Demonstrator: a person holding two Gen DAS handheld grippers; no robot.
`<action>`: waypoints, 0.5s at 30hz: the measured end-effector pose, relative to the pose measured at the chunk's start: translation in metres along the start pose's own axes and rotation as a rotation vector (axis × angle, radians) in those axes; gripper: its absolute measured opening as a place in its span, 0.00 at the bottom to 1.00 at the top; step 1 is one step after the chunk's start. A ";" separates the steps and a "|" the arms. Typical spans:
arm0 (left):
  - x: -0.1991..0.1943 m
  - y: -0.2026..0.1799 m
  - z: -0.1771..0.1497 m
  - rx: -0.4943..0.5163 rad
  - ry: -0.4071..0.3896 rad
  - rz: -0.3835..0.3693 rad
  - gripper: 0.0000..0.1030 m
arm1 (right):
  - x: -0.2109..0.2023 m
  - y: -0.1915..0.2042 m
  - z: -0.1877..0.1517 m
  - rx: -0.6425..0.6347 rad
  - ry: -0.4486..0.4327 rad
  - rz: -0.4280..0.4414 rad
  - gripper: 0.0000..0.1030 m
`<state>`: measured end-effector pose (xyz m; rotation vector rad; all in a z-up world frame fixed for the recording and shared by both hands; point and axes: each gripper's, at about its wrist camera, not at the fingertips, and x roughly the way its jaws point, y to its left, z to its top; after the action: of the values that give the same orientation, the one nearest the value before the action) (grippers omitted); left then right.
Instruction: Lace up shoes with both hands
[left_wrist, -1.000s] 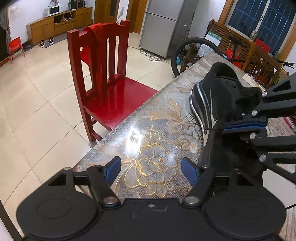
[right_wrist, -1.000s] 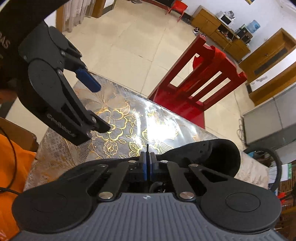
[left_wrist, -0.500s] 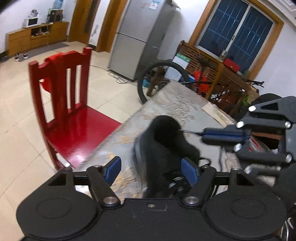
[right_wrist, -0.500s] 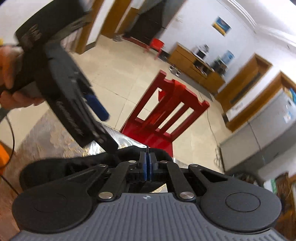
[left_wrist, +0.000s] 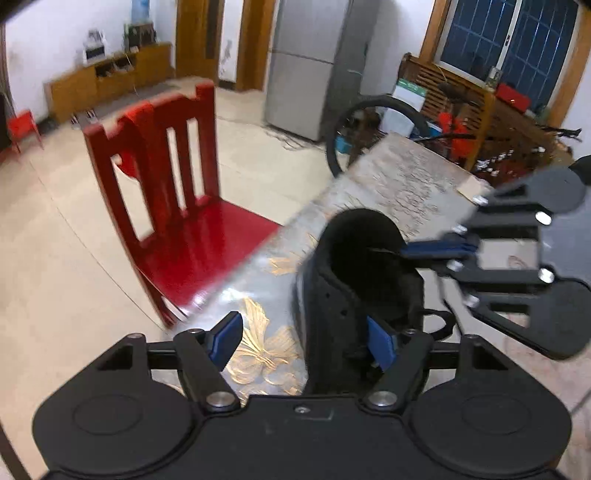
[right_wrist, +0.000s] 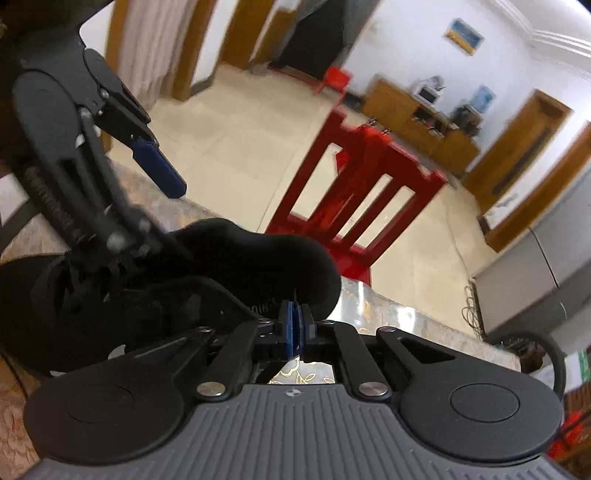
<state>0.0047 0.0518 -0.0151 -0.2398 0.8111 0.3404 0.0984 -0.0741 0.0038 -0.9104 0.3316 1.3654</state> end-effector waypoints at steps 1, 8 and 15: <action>-0.003 -0.002 0.000 0.024 -0.009 0.024 0.67 | -0.005 0.000 -0.002 0.050 0.016 0.011 0.03; -0.013 -0.010 -0.002 0.209 -0.052 0.094 0.67 | -0.039 0.064 -0.035 0.165 0.080 0.132 0.03; -0.036 -0.003 -0.017 0.168 0.017 -0.060 0.62 | -0.107 0.041 -0.024 0.576 -0.141 0.100 0.04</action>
<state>-0.0280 0.0359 0.0004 -0.1098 0.8429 0.2123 0.0439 -0.1680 0.0468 -0.3218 0.6279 1.3138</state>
